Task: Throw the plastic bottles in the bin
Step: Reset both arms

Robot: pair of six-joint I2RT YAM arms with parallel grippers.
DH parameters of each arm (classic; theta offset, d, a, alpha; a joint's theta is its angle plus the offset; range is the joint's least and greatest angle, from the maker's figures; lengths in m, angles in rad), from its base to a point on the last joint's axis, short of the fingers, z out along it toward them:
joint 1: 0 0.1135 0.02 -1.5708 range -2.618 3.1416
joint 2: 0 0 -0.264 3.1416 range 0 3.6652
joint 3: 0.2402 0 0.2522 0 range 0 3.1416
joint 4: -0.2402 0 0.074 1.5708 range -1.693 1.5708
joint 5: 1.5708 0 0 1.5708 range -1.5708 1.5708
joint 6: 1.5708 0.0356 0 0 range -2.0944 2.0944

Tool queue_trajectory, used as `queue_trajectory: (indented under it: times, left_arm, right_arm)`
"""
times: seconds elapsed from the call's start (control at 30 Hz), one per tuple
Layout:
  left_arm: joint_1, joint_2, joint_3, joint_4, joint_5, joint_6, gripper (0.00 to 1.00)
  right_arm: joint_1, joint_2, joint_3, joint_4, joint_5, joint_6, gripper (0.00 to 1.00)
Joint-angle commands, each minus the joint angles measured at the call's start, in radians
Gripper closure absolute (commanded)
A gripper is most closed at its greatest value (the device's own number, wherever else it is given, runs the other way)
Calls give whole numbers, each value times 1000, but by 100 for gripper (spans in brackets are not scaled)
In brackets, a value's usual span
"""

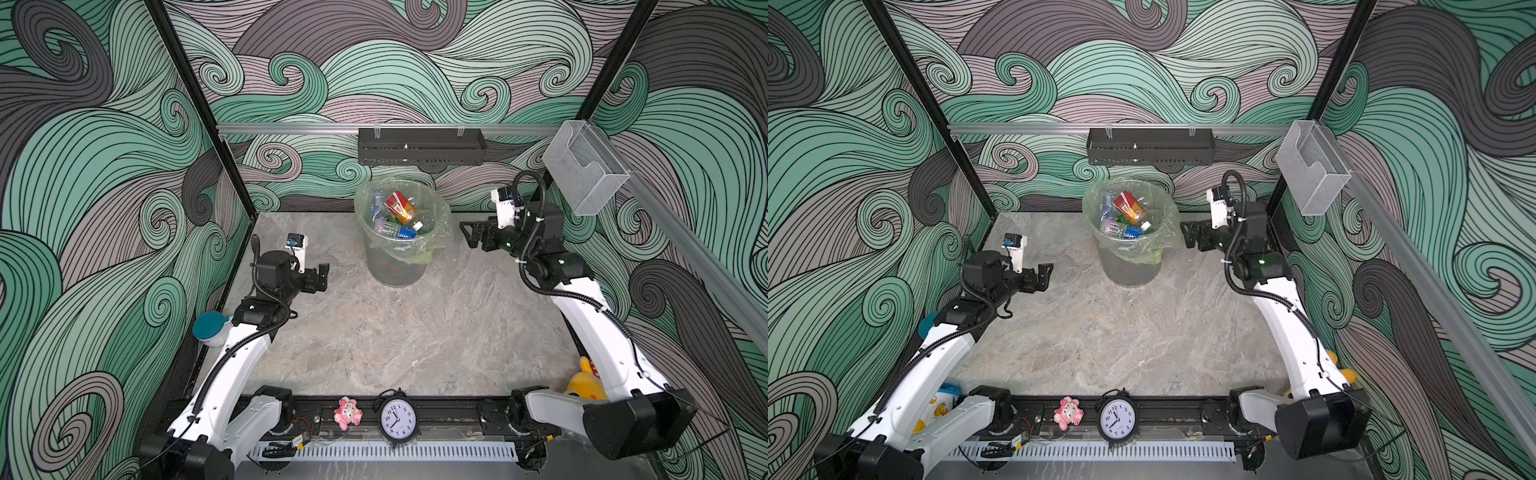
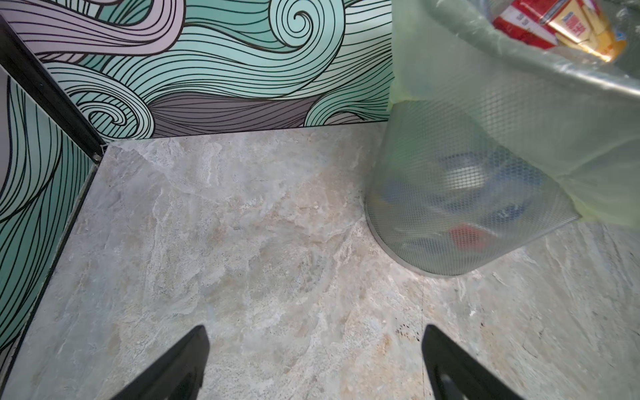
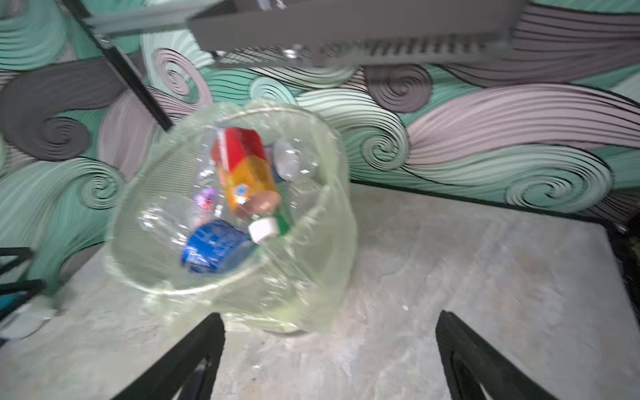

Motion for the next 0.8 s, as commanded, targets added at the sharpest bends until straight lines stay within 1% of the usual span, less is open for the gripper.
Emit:
queue_trajectory:
  times: [0.0, 0.07, 0.13, 0.23, 0.33, 0.37, 0.43, 0.5, 0.6, 0.7, 0.77]
  left_arm:
    - [4, 46, 13, 90, -100, -42, 3]
    - [4, 87, -6, 133, -179, -60, 3]
    - [4, 130, -38, 202, -238, -42, 3]
    - [6, 197, -77, 302, -285, -22, 3]
    - [6, 270, -101, 362, -325, 6, 3]
    - [6, 288, -114, 393, -335, 24, 3]
    - [7, 321, -154, 470, -357, 63, 3]
    - [12, 348, -196, 556, -380, 69, 2]
    - [21, 395, -231, 625, -381, 82, 2]
    - [21, 427, -293, 766, -361, 129, 2]
    - [29, 427, -303, 783, -335, 122, 2]
  right_arm:
    - [-43, -69, -137, 129, 126, 30, 1]
    - [-79, -96, -237, 204, 183, 51, 1]
    - [-102, -108, -336, 294, 252, 54, 1]
    - [-109, -93, -471, 437, 327, 23, 1]
    - [-109, -43, -570, 542, 384, 14, 1]
    - [-109, -29, -606, 592, 386, 3, 1]
    - [-109, 3, -702, 756, 398, -14, 1]
    - [-109, 36, -758, 862, 424, -21, 1]
    - [-109, 105, -789, 948, 432, -43, 1]
    - [-108, 168, -809, 1047, 388, -69, 1]
    - [-108, 198, -817, 1088, 359, -80, 1]
